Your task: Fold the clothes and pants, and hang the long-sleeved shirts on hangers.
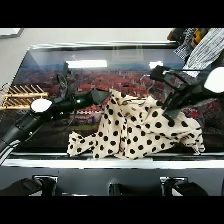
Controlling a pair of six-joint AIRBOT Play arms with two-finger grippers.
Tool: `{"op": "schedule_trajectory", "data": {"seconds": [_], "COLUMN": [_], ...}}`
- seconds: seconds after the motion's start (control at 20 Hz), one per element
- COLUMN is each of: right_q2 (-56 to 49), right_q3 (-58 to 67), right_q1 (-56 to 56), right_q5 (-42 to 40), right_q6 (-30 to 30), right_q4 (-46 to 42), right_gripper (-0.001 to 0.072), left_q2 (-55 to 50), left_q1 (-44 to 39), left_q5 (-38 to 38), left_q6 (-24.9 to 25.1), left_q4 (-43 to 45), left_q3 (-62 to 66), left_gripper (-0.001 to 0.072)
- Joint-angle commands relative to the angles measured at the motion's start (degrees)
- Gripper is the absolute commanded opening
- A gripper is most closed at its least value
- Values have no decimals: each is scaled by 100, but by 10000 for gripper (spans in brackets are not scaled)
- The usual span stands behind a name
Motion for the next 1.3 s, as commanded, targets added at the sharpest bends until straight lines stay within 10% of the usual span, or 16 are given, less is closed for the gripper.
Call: {"op": "schedule_trajectory", "data": {"seconds": [0.0,0.5,0.9,1.1,1.25], "right_q2": [-188,-94,787,946,966], "right_q3": [-2,7,4,4,4], "right_q1": [393,442,444,444,444], "right_q5": [-538,-1998,-1823,-1587,-1471], "right_q6": [273,581,667,476,-46], "right_q4": [-68,-205,-90,22,168], "right_gripper": [19,19,19,19,20], "left_q2": [4,389,413,568,1008], "left_q1": [2,-1196,-1427,-968,-79], "left_q5": [-302,-1373,-1088,-1355,-1794], "left_q6": [-15,-2188,-2184,-2181,-2013], "left_q4": [146,3362,3394,3401,3482], "left_q3": [560,715,162,243,251], "left_gripper": [14,13,34,659,679]}}
